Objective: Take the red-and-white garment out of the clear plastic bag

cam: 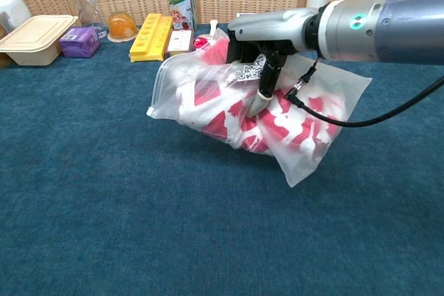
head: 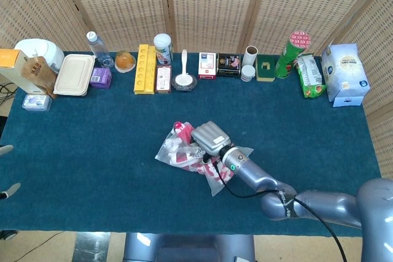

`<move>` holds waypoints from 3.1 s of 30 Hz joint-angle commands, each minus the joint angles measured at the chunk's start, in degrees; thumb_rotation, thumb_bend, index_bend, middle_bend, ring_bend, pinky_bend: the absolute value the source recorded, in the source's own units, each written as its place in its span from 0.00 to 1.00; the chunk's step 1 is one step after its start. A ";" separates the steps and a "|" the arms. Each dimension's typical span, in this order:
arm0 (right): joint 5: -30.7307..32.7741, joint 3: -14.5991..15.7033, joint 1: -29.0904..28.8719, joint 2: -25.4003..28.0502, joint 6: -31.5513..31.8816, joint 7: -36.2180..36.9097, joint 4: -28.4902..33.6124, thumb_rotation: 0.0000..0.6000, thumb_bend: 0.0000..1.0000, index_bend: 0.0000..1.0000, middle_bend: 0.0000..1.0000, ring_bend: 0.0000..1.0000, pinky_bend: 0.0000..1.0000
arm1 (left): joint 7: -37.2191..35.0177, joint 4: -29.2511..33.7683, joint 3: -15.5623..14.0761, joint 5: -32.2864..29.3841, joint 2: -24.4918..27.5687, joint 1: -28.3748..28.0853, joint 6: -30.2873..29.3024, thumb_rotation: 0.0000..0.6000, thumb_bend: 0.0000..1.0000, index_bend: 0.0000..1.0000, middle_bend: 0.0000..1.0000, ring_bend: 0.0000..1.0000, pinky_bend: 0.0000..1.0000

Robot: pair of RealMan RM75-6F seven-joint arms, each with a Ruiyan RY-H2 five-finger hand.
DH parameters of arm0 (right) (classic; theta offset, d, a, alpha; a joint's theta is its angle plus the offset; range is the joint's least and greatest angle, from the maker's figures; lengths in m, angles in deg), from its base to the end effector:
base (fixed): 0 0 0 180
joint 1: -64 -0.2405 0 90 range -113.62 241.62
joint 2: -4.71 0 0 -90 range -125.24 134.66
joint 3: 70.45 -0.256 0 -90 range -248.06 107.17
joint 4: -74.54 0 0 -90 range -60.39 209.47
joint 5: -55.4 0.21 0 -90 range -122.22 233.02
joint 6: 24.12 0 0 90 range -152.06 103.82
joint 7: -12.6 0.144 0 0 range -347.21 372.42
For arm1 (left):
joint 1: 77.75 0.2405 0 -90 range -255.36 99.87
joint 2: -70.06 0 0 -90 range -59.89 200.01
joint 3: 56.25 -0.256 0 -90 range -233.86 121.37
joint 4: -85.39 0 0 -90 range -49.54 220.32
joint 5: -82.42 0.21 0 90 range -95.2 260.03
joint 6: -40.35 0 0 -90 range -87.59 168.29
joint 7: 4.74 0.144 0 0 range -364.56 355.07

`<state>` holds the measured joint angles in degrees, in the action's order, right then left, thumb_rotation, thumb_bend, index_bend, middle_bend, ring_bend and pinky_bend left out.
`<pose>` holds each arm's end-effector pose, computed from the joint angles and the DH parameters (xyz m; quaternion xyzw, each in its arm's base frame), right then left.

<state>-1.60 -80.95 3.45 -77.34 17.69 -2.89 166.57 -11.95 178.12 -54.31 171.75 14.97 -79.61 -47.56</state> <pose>-0.0454 -0.3597 -0.0145 0.8199 -0.3506 0.3574 0.2776 -0.3181 0.1615 0.2098 -0.5995 -0.3729 -0.3875 0.5928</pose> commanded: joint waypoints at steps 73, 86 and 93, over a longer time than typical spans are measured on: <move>-20.60 -0.23 1.14 3.38 -3.06 21.83 10.00 1.00 0.22 0.91 0.92 1.00 1.00 | -7.33 13.51 -0.16 9.16 -5.21 -38.49 35.42 0.93 0.19 0.41 1.00 0.99 0.96; -24.32 -0.36 2.74 3.21 0.60 27.23 10.26 1.00 0.22 0.91 0.92 1.00 1.00 | -9.49 11.04 0.02 7.94 -9.51 -38.12 30.98 0.95 0.24 0.41 1.00 0.99 0.96; -25.48 -0.49 3.17 3.14 1.98 29.35 10.57 1.00 0.22 0.91 0.92 1.00 1.00 | -12.53 10.08 -0.45 7.88 -11.49 -37.82 29.08 0.98 0.28 0.48 1.00 0.99 0.96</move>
<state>-26.95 -81.35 6.49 -74.17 19.37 26.09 177.01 -23.81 188.39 -54.61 179.73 3.84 -117.44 -18.29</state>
